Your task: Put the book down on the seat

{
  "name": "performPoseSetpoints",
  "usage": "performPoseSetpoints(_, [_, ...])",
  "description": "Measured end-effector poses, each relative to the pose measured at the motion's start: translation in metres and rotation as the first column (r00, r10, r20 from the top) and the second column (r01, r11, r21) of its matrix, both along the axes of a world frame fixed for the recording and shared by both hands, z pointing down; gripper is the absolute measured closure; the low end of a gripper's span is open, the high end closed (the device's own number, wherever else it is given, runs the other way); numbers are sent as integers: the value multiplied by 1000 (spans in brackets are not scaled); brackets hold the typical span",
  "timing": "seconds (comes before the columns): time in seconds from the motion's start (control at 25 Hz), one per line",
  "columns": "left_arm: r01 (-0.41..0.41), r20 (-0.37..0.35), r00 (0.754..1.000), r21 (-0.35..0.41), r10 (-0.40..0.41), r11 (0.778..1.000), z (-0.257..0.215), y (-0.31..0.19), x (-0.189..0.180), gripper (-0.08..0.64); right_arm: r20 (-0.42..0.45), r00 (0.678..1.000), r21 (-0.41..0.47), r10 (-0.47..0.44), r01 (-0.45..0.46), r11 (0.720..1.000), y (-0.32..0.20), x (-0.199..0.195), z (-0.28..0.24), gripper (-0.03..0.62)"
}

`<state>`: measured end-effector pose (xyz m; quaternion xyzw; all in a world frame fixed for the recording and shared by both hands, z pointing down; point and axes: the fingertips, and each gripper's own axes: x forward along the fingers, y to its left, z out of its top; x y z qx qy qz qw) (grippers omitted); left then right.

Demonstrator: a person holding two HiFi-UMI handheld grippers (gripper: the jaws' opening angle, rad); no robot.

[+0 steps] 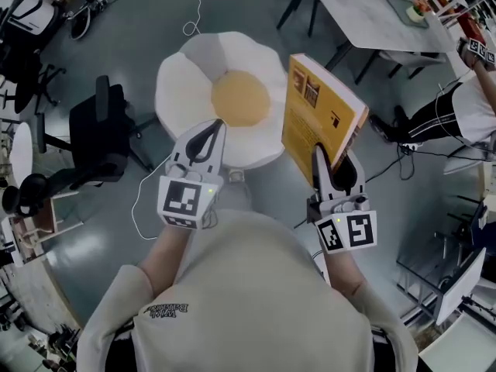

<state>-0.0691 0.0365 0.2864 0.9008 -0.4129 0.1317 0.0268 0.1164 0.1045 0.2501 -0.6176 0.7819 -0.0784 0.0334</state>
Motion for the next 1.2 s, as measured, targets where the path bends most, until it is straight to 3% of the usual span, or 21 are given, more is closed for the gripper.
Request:
performPoseSetpoints(0.2, [-15, 5, 1000, -14, 15, 1000, 7, -59, -20, 551, -17, 1000, 0, 24, -24, 1000, -57, -16, 5, 443])
performPoseSetpoints(0.52, [3, -46, 999, -63, -6, 998, 9, -118, -41, 551, -53, 999, -10, 7, -7, 1000, -126, -37, 0, 442])
performPoseSetpoints(0.92, [-12, -43, 999, -42, 10, 999, 12, -144, -36, 550, -120, 992, -20, -23, 21, 1000, -167, -37, 0, 442])
performPoseSetpoints(1.2, [50, -44, 998, -26, -51, 998, 4, -150, -41, 551, -132, 987, -26, -96, 94, 995, -184, -39, -2, 442])
